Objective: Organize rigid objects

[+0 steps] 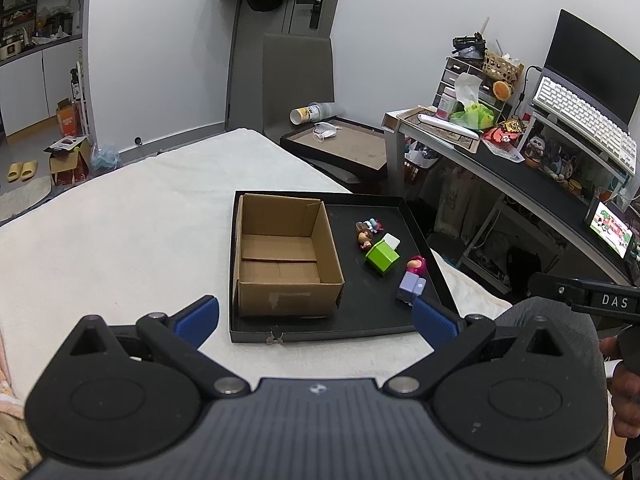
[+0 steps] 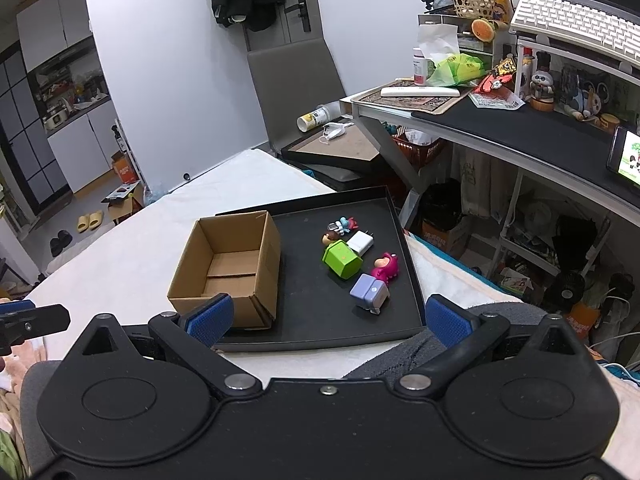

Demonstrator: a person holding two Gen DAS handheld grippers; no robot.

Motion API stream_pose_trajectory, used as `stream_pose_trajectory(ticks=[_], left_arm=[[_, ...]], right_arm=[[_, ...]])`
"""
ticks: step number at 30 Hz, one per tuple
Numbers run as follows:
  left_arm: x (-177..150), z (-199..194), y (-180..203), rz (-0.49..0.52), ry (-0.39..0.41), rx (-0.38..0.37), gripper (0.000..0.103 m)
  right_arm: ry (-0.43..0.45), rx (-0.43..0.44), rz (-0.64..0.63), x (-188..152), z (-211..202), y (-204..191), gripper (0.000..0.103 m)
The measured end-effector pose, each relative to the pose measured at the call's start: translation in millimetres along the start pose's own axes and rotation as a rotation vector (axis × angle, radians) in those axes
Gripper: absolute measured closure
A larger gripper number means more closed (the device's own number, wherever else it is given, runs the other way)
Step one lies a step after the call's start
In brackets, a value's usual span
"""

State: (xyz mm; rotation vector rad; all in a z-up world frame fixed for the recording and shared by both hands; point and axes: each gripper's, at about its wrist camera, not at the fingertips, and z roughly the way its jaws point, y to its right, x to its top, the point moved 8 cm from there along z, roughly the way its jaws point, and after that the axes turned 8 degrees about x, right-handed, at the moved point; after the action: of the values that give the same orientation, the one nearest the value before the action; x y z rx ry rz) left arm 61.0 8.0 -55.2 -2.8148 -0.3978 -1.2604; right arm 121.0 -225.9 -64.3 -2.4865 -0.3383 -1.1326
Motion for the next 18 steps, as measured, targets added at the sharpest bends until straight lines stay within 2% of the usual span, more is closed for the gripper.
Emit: stream_pose_trajectory(ticks=[18], left_arm=[[3.6,18.7,-0.1,0.011,-0.028,0.002,0.001]], right_arm=[[-0.039,0.007,0.007,-0.4,22.0,3.7,0.000]])
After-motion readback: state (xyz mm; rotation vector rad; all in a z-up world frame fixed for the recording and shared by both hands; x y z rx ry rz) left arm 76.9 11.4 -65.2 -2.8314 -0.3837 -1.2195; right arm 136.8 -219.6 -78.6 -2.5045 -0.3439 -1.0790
